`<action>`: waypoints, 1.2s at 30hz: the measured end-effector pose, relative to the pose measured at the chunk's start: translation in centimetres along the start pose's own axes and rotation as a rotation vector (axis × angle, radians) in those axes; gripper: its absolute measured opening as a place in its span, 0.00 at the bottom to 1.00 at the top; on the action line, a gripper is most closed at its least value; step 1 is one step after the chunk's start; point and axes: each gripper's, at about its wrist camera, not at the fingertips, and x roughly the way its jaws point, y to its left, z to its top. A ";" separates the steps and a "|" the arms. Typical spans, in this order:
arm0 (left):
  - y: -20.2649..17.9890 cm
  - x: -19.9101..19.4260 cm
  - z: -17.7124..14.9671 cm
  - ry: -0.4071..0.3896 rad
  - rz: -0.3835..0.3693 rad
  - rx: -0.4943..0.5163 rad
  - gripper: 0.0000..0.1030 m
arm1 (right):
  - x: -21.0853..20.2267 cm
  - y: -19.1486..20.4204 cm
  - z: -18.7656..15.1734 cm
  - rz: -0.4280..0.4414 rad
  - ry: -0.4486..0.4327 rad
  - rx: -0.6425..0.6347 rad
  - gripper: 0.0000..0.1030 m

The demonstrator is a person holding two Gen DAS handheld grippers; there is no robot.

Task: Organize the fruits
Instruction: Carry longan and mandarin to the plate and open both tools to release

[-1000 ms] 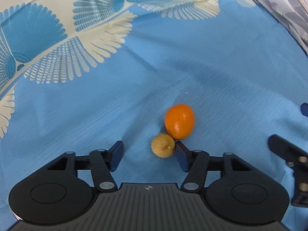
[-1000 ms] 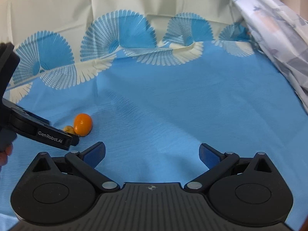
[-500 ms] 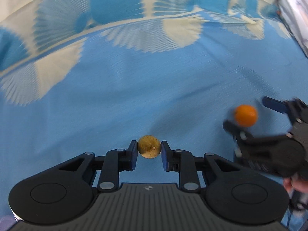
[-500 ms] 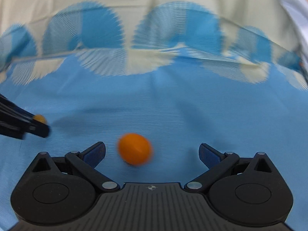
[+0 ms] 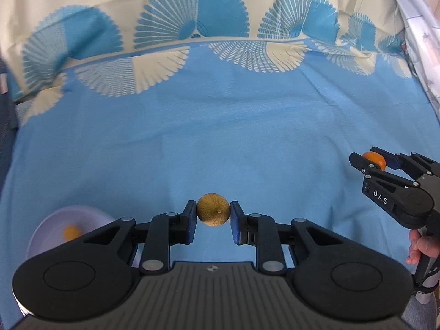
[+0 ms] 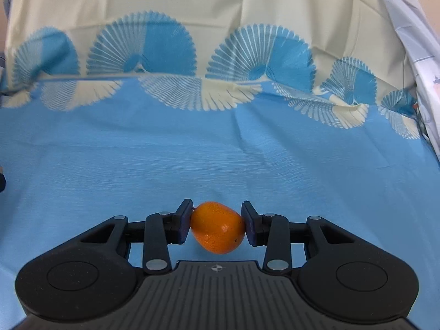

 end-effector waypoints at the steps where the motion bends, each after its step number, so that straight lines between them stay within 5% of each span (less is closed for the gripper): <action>1: 0.3 -1.0 -0.7 -0.002 0.001 -0.004 0.27 | -1.3 0.5 -0.1 0.009 -0.007 -0.007 0.39; 21: 10.8 -17.7 -15.9 -0.074 0.093 -0.223 0.27 | -22.6 17.4 -0.6 0.334 -0.164 -0.212 0.39; 36: 14.1 -20.6 -18.8 -0.127 0.099 -0.312 0.27 | -26.0 20.9 -1.9 0.337 -0.170 -0.293 0.39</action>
